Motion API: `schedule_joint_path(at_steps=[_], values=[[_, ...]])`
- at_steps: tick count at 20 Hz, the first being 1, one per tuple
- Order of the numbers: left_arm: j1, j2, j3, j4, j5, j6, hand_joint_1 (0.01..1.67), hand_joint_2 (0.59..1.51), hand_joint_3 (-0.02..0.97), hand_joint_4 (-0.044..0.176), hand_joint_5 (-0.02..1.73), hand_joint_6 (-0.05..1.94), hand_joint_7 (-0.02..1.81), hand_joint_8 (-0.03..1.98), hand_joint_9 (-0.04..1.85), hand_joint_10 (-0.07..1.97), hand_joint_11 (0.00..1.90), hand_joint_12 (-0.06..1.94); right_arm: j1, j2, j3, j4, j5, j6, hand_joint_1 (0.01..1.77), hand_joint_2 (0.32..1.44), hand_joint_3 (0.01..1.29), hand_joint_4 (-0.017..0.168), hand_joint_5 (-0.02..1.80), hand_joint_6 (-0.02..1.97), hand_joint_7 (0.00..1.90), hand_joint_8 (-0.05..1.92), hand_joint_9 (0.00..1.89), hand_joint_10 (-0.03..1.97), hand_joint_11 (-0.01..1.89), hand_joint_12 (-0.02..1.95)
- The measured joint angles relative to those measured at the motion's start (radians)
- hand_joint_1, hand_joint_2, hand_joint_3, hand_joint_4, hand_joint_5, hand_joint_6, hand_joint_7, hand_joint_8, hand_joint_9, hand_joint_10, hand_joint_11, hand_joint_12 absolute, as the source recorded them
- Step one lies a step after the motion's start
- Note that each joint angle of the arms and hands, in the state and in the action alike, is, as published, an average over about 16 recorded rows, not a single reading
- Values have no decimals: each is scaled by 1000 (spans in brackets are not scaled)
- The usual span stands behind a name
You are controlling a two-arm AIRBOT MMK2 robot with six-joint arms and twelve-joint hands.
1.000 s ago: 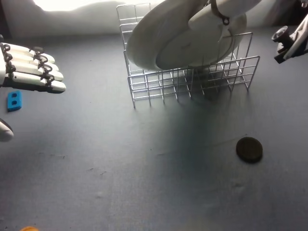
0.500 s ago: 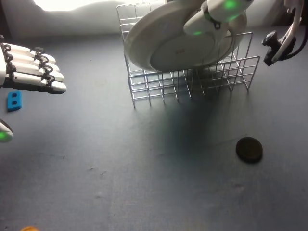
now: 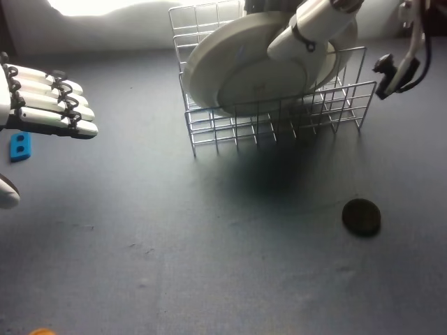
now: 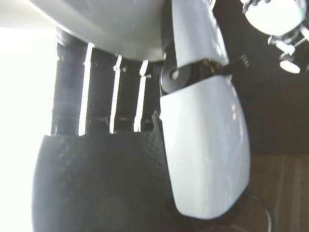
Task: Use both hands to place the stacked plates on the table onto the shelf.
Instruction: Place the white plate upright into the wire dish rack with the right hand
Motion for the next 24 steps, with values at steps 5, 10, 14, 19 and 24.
schedule_joint_path(at_steps=[5,10,14,19,24], values=[[0,0,-2,3,-1,0,23,1110,15,-3,17,18,19,10,22,18,16,9,-24,-22,27,0,9,-18,1369,970,10,-12,969,675,1063,800,1091,1028,989,1193],[-1,0,-3,5,-1,0,23,1111,14,-3,13,18,19,9,22,18,16,10,-43,-33,39,-2,20,-38,1368,970,10,-12,977,673,1062,788,1088,1031,986,1191],[-2,0,-4,6,-1,0,23,1112,14,-3,11,19,19,9,22,18,16,10,-54,-35,42,-4,28,-50,1367,972,10,-12,984,673,1054,796,1081,1042,977,1197],[-3,0,-5,8,-1,0,23,1111,14,-3,13,18,19,9,22,18,17,9,-64,-35,43,-7,36,-61,1345,989,10,-11,972,724,1051,789,1058,955,928,1225],[-4,0,-6,9,-1,0,22,1108,15,-3,15,19,19,9,22,18,16,9,-69,-35,43,-8,44,-67,1279,1000,10,-8,936,566,1043,592,1010,806,818,1254]])
